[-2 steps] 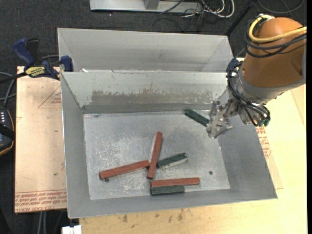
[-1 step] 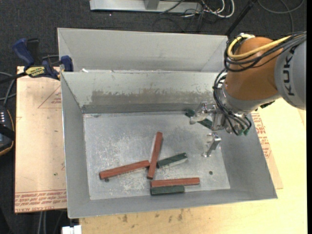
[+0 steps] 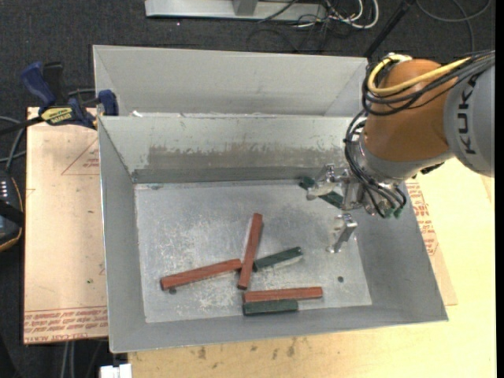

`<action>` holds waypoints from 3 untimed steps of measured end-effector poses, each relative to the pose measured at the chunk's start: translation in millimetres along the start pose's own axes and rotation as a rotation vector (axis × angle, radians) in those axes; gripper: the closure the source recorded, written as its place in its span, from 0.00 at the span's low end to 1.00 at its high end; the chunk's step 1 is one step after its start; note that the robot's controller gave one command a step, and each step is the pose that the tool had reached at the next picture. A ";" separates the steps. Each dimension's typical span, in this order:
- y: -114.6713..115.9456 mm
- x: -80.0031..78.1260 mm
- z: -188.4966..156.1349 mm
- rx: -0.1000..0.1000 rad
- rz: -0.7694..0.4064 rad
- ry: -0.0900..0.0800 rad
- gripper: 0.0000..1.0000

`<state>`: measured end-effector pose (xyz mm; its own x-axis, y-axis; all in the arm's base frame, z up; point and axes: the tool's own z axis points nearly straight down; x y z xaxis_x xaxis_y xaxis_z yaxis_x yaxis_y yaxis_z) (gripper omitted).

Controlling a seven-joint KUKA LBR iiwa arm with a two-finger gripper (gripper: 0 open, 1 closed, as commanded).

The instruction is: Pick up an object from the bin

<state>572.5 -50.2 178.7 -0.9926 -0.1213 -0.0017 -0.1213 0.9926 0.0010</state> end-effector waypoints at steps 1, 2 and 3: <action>17.6 6.0 100.9 0.003 -0.199 -0.006 1.00; 17.6 6.0 101.0 0.004 -0.199 -0.006 1.00; 18.2 1.8 75.0 -0.001 -0.198 0.003 1.00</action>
Offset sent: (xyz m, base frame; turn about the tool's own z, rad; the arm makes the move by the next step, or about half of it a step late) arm 0.0000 0.0000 0.0000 0.0000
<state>568.7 -32.2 103.7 -0.9494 -0.3142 0.0014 -0.3142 0.9494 0.0015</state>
